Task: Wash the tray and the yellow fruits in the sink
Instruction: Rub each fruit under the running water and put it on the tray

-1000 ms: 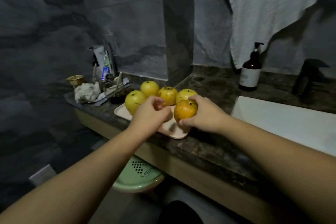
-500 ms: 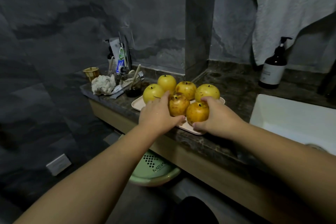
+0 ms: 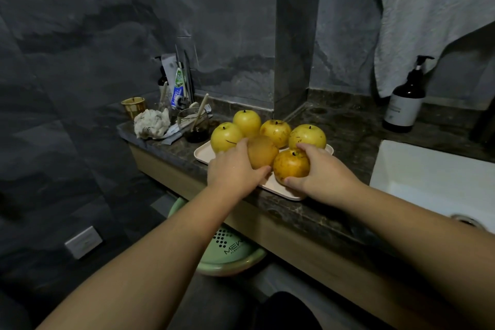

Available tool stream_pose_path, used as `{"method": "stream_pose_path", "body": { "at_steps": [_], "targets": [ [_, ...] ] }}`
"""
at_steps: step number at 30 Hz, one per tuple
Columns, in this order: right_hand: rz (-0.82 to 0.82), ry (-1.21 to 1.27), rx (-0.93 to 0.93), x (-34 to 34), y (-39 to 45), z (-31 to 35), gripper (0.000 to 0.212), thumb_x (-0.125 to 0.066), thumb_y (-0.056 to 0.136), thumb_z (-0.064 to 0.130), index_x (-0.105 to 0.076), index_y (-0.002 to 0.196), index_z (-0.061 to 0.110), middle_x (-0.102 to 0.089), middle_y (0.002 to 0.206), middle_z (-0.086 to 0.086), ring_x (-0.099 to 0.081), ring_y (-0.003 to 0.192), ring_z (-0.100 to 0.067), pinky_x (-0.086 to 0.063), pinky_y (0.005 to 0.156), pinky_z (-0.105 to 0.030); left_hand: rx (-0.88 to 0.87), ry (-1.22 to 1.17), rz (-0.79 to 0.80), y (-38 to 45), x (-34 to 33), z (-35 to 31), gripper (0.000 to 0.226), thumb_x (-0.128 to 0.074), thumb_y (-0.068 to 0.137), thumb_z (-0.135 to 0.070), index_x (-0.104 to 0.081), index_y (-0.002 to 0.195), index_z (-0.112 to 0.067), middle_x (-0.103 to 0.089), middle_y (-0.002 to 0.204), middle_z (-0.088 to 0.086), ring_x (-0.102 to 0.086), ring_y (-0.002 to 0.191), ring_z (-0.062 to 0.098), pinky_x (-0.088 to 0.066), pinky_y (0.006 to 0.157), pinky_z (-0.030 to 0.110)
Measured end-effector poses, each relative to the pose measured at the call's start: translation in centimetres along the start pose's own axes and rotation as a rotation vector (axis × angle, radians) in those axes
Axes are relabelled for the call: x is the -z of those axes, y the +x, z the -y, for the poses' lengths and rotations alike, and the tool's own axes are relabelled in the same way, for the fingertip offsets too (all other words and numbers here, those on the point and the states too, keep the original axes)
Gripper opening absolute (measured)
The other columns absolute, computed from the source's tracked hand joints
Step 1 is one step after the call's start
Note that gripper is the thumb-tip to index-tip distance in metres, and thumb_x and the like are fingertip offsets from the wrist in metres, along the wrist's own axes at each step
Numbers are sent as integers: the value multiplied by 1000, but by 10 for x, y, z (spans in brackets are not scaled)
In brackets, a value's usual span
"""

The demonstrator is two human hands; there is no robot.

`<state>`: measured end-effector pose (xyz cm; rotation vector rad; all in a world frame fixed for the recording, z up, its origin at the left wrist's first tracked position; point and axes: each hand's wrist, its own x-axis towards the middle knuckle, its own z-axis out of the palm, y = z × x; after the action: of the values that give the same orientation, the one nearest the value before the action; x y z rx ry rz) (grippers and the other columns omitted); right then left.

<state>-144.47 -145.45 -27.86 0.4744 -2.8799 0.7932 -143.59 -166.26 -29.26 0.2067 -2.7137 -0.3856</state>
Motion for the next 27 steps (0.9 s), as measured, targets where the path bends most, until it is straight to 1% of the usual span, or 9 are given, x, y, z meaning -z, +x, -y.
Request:
{"method": "stream_pose_path", "body": {
  "at_steps": [7,12,17,19,21,24,27],
  "targets": [
    [3,3,-2,-3,5,3,100,-80,74,58,-30,157,31,-44,155,-2,-48,136,-23,-42,108,-35,22,-19,0,3,0,7,91,-67,79,-74,-36,153,-31,-67,132,6,-64,119,35,-54,93,49],
    [17,11,1,-4,6,5,102,-80,76,56,-26,159,30,-43,156,-4,-46,138,-24,-40,108,-33,33,-21,9,4,1,9,93,-66,78,-75,-35,153,-31,-66,133,5,-63,121,34,-54,93,49],
    [80,15,20,9,1,4,107,-81,77,55,-20,161,28,-37,160,-6,-41,143,-24,-36,111,-31,36,30,56,5,7,9,98,-66,75,-79,-32,154,-32,-66,134,6,-63,121,34,-53,90,47],
    [84,-2,30,20,-1,5,106,-80,77,56,-23,161,28,-38,159,-7,-40,142,-25,-35,111,-31,41,49,90,5,13,10,101,-65,74,-81,-30,154,-32,-66,133,6,-64,121,34,-53,89,46],
    [78,-17,29,35,-3,5,101,-80,77,56,-28,159,27,-40,156,-8,-43,139,-26,-37,109,-32,32,75,122,4,24,11,102,-66,72,-82,-33,153,-31,-67,133,6,-64,121,33,-55,91,44],
    [66,17,2,56,-5,2,94,-79,79,55,-34,157,27,-45,150,-9,-48,135,-25,-39,104,-28,5,131,158,9,50,14,98,-66,73,-83,-39,151,-29,-66,134,7,-65,119,32,-56,91,43],
    [54,70,-24,71,-8,-2,87,-76,81,55,-38,154,28,-48,146,-11,-52,132,-26,-41,102,-28,-38,127,144,17,77,16,92,-64,77,-82,-45,149,-28,-64,137,7,-64,120,29,-54,94,41]
  ]
}}
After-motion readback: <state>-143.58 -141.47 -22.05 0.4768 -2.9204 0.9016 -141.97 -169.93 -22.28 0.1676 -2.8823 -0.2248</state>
